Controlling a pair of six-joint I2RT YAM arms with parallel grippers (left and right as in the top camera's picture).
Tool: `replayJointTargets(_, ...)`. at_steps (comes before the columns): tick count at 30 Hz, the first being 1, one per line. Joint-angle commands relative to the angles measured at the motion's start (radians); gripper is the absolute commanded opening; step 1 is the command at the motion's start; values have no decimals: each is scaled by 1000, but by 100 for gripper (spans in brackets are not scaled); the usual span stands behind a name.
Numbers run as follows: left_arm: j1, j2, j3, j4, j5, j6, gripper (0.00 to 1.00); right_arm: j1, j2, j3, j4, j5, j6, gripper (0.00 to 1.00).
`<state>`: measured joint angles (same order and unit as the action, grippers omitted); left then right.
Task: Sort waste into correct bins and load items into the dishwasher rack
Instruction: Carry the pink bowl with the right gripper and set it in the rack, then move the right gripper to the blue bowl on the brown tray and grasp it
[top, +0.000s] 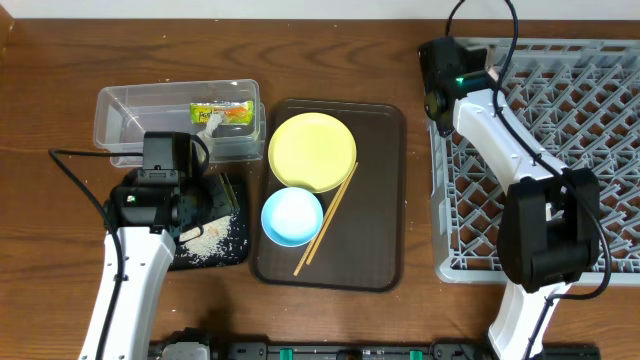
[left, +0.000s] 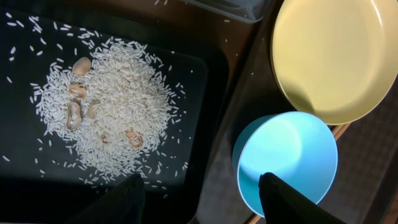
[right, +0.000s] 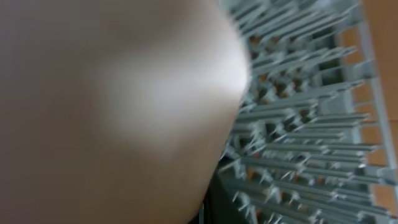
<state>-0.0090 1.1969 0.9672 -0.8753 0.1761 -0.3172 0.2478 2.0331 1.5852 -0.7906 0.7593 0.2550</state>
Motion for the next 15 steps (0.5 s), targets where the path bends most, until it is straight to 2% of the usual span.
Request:
replayJointTargets(1,4,-8,6,-3,-12,-2,62,9,-54,0,-36,-135,44,6)
replayJointTargets(3,4,-8,6,-3,-12,-2,62,9,-72,0,-64,-176,44,16)
replayJointTargets(5,4,-8,6,-3,-12,-2,62,9,-93,0,-88,-206,44,32)
replayJointTargets(8,4,-8,6,-3,-12,-2,62,9,-143,0,-124,-234,44,33)
replayJointTargets(12,4,-8,6,-3,-12,-2,62,9,-232,0,-143,-356,43,43)
replayJointTargets(15,4,-8,6,-5,-13,-2,62,15,-290,0,-139,-631,-10,45)
